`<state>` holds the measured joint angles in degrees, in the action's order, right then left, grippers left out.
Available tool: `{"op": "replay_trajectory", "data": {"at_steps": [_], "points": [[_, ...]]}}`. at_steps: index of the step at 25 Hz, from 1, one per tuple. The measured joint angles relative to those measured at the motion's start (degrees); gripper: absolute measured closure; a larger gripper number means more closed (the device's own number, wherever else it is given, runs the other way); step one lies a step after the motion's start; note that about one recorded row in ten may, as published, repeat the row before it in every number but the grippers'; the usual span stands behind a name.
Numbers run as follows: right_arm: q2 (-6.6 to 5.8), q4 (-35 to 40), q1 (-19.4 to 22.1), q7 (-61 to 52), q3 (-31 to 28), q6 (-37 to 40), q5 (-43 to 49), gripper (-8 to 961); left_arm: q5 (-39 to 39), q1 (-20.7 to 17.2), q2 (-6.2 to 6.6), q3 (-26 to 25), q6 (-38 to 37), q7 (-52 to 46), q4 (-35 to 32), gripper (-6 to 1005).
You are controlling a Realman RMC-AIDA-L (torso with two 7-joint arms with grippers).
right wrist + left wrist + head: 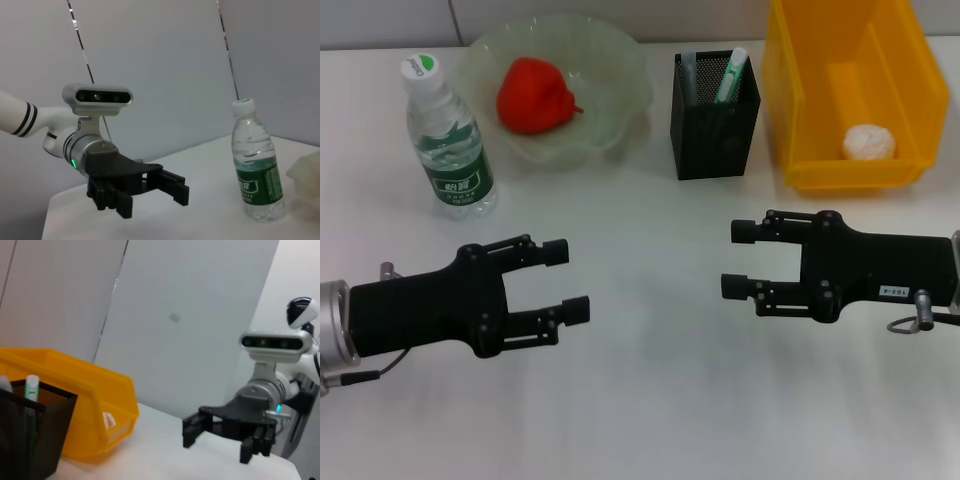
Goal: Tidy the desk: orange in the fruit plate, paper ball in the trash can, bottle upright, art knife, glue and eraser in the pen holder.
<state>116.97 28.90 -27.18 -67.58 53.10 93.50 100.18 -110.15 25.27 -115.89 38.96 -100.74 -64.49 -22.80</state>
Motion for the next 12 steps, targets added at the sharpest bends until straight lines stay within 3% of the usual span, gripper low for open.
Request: {"op": "replay_trajectory", "data": {"at_steps": [12], "points": [[-0.88,-0.03,-1.52,-0.36,-0.24,0.29,1.62,240,-1.56,0.31,-0.29,-0.02,0.39,0.17,-0.12,213]]}}
